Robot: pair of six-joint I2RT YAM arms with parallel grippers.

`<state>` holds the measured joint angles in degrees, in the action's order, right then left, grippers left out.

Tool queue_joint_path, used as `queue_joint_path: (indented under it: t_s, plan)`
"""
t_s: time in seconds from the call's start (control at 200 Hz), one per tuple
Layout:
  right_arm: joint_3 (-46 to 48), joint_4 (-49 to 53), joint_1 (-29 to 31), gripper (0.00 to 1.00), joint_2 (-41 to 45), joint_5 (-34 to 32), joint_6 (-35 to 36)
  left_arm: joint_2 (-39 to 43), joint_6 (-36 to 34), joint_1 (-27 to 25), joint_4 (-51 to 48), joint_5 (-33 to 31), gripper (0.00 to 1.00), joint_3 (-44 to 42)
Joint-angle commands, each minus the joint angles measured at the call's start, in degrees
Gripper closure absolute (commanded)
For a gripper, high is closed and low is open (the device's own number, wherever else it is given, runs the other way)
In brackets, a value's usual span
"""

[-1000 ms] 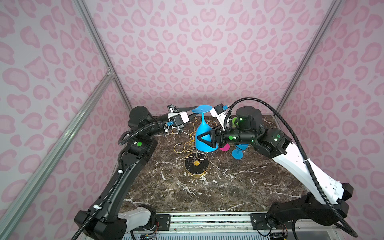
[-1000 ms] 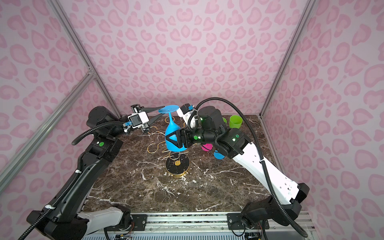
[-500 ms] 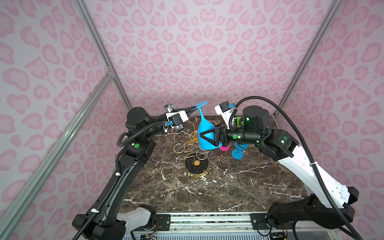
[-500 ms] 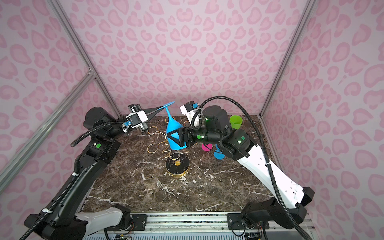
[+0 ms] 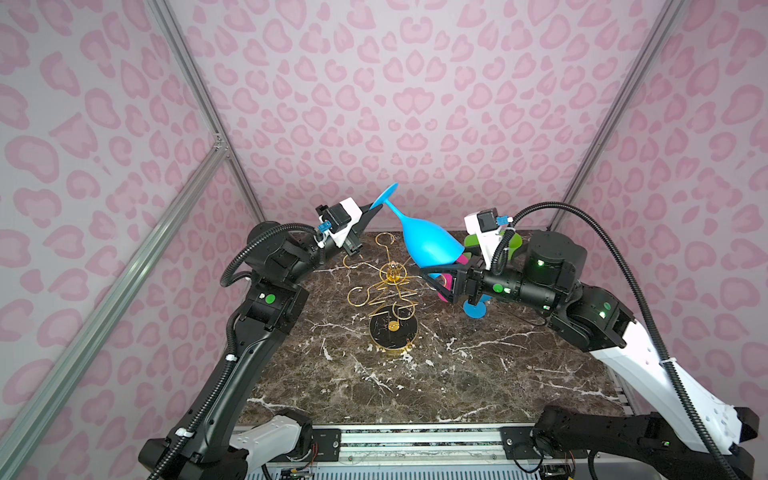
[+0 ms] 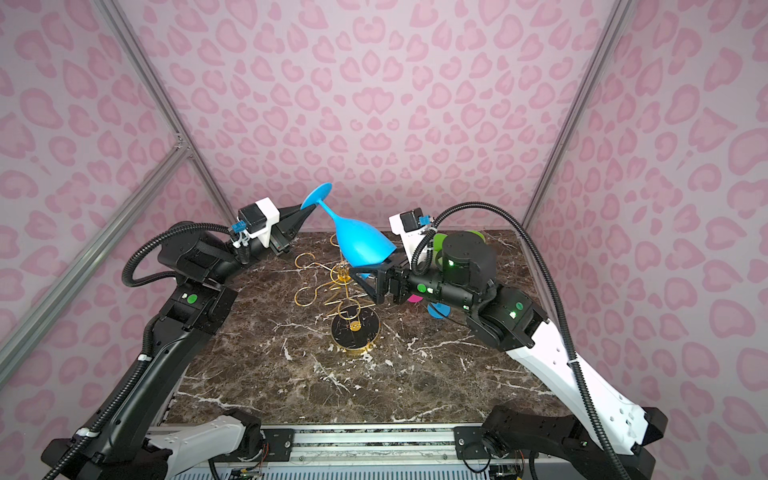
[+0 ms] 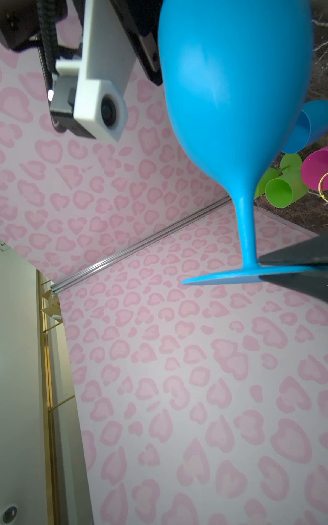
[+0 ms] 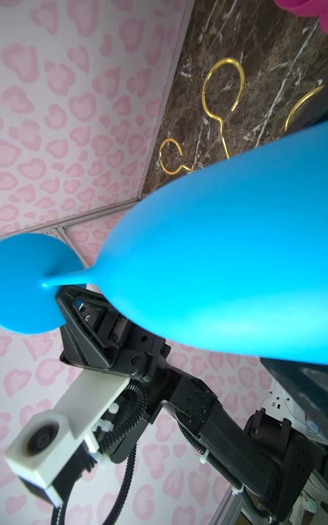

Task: Take the wine glass off the wine glass rack

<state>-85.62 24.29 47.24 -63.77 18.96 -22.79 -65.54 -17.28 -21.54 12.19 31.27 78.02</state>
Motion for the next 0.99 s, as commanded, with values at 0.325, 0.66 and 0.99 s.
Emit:
queue_joint_path:
  t_s: [0.325, 0.66, 0.99]
  plan:
    - [11.11, -6.97, -0.22, 0.18, 12.97, -12.68, 5.15, 2.38, 15.59, 0.81, 3.28, -3.75, 0.97, -3.12]
    - [7.31, -11.16, -0.66, 0.38, 5.97, -10.97, 5.41, 3.48, 16.66, 0.89, 3.02, -2.74, 0.97, -4.48]
    - [1.25, -14.3, -1.1, 0.48, -2.54, -8.79, 5.85, 4.54, 17.58, 0.88, 2.76, -1.69, 0.97, -5.68]
